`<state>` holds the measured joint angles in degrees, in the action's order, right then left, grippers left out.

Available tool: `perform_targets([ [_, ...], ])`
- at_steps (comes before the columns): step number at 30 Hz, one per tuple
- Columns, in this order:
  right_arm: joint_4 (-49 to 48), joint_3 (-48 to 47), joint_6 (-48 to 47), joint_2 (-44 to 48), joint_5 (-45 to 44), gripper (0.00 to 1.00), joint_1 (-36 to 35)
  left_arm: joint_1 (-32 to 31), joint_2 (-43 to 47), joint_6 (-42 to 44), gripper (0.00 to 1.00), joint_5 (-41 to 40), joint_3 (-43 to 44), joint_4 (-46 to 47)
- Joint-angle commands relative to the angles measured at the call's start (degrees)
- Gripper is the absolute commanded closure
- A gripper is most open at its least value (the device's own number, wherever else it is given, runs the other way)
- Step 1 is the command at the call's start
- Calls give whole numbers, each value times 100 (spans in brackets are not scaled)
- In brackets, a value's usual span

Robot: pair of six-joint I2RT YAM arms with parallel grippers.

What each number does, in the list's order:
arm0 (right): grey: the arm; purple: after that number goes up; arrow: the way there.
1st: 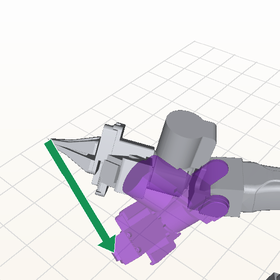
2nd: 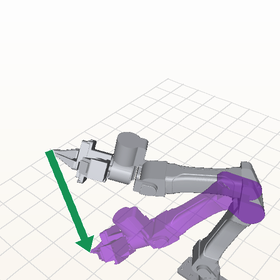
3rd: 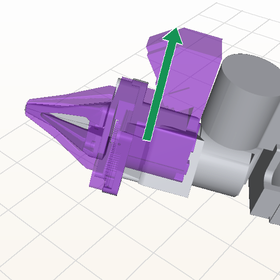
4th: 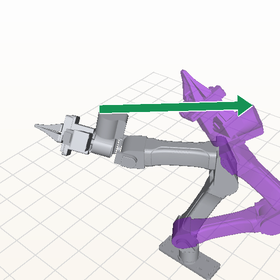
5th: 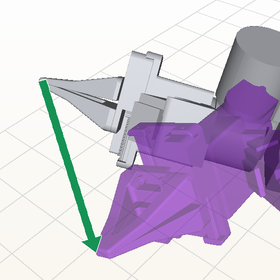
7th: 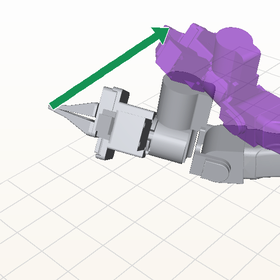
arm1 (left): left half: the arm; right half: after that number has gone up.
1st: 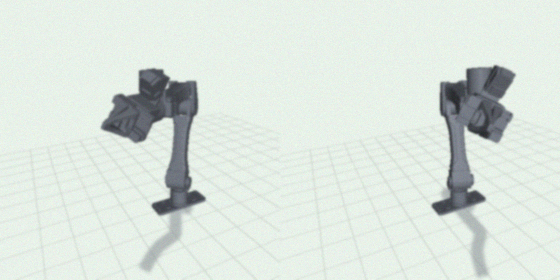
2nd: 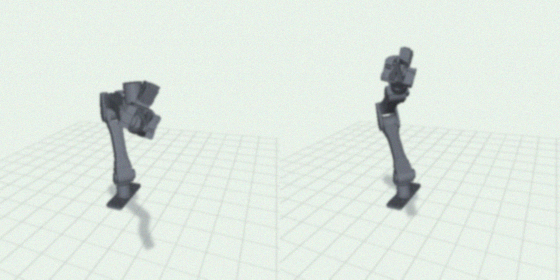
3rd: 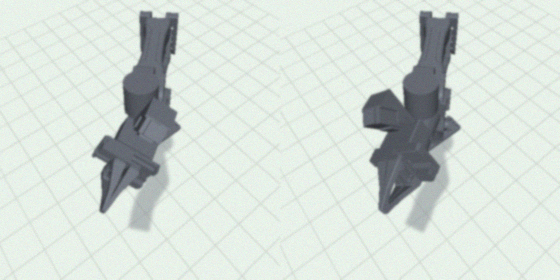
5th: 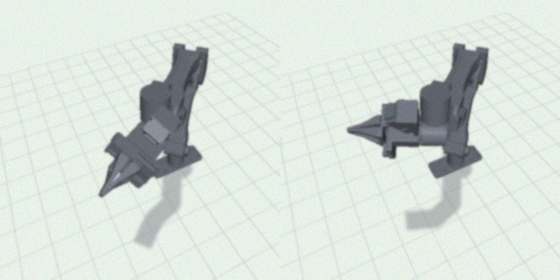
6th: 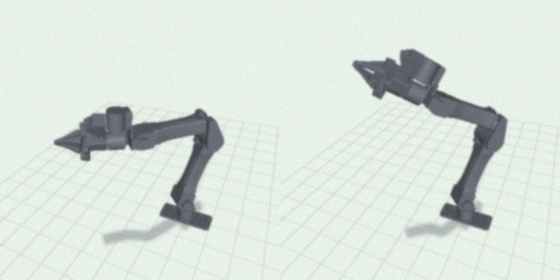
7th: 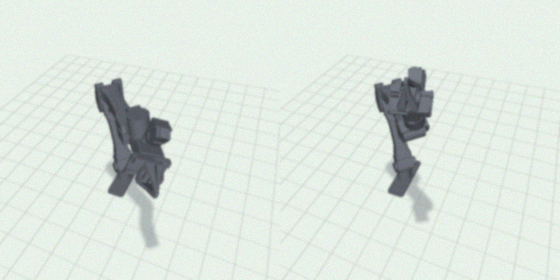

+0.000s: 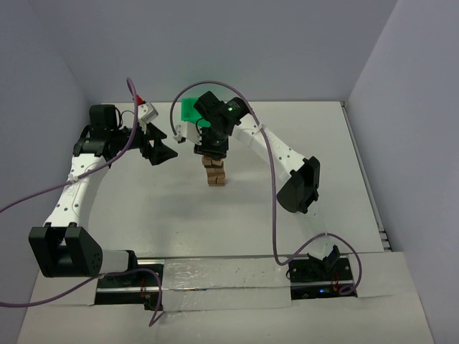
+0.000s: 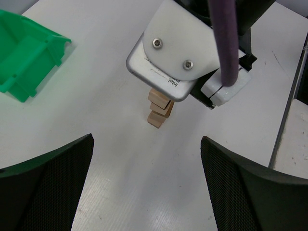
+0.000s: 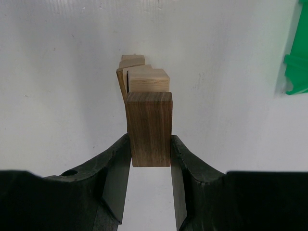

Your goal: Build the wood block tower

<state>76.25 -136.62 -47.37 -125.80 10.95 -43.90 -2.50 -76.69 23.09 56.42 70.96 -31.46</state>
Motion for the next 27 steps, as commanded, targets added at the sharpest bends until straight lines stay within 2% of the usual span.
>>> perform_targets([
  [1, -93, -260, 53, -49, -49, 82, -40, 39, 22, 45, 2, 194, 76, 133],
  [13, -145, -269, 35, -59, -102, 71, -110, 39, -22, 46, 2, 220, 94, 132],
  [18, -155, -269, 53, -76, -129, 63, -154, 39, 5, 47, 2, 211, 85, 123],
  [24, -177, -251, 53, -48, -158, 47, -159, 39, 17, 38, 1, 199, 90, 135],
  [27, -183, -260, 64, 11, -155, 44, -165, 39, 13, 16, 1, 200, 104, 142],
])
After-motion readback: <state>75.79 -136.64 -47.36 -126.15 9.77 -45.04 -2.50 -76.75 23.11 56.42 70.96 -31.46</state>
